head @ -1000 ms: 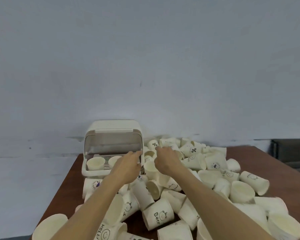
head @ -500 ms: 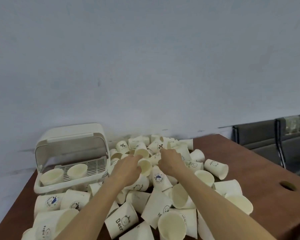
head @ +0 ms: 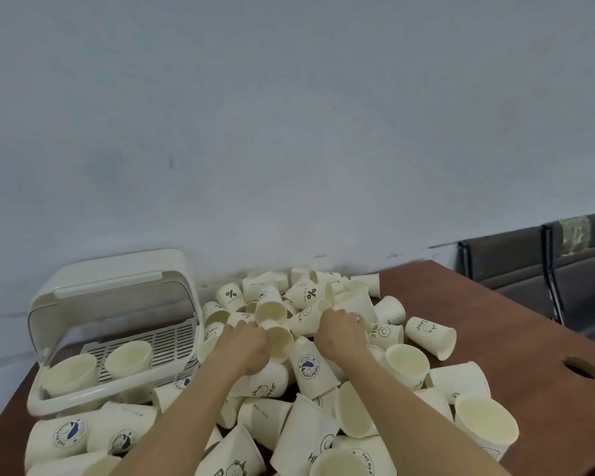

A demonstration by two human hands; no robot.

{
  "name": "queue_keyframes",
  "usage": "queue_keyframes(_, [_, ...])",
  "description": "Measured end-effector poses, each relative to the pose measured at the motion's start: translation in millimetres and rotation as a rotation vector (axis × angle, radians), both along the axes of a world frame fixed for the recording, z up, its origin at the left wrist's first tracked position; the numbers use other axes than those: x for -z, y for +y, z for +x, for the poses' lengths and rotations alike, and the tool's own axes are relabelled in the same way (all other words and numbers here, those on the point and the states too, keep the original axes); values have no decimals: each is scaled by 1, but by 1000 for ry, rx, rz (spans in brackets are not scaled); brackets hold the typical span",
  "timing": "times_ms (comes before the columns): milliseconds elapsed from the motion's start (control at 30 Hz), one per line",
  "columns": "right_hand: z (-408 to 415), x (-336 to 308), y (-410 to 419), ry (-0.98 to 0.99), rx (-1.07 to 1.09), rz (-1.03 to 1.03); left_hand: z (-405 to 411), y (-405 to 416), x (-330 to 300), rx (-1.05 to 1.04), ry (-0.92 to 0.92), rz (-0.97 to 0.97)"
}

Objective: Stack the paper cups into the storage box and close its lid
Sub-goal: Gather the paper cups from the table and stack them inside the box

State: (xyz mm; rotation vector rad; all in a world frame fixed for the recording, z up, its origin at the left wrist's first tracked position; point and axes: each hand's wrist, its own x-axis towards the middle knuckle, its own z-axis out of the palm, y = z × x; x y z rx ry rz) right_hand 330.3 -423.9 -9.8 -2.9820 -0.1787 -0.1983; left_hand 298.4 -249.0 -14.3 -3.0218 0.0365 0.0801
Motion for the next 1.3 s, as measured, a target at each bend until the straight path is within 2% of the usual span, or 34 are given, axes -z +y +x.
queue_keyframes(433, [18, 11, 18, -33, 51, 31, 2, -5, -28, 26, -39, 1])
queue_keyframes(933, [-8, -48, 30, -241, -64, 106, -32, 22, -73, 158, -371, -226])
queue_keyframes(1033, [-15, -58, 39, -260, -96, 89, -44, 32, -84, 154, -447, -199])
queue_keyframes(1300, [-34, -78, 82, -298, -200, 86, -75, 77, -102, 58, -498, -263])
